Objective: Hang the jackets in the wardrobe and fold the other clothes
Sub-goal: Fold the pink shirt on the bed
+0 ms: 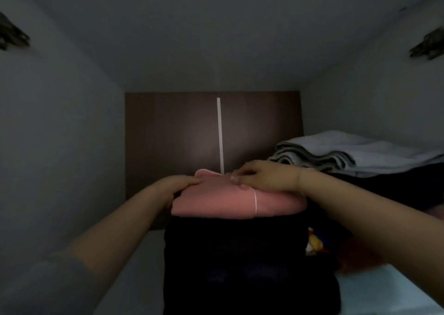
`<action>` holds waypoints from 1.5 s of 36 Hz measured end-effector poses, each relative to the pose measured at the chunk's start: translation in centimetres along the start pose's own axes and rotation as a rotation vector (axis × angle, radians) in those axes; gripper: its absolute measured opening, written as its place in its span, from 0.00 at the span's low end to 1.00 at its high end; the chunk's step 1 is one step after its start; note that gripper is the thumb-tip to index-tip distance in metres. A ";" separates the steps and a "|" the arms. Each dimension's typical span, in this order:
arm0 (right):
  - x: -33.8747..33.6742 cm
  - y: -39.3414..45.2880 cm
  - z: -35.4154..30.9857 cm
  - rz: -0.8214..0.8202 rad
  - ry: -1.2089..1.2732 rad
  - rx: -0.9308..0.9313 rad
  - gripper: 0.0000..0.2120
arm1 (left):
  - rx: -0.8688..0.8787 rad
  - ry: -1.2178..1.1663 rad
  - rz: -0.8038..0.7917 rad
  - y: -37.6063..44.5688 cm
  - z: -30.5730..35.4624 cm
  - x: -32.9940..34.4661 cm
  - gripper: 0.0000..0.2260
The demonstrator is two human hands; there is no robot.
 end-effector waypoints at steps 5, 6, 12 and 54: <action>-0.8 -5.3 0.6 -0.163 0.093 -0.182 0.27 | 0.086 -0.082 -0.090 -2.9 0.0 0.6 0.10; -0.4 -6.1 0.8 -0.186 0.057 -0.223 0.26 | 0.092 -0.060 -0.082 -3.6 0.2 1.3 0.12; -0.8 -7.5 2.3 0.434 -0.288 -0.403 0.14 | 0.230 -0.167 0.057 -4.4 -1.4 1.0 0.07; 10.2 -40.8 15.7 0.284 1.163 0.267 0.12 | 0.648 -0.215 -0.140 -30.5 -1.5 17.3 0.13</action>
Point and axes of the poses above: each hand's wrist, its own y-axis towards the middle knuckle, its own x-axis out of the palm, z = x × y, the point moved 3 cm from there along y, towards the middle knuckle, and after that the axes turned 15 degrees about x, right-handed, at the moved point
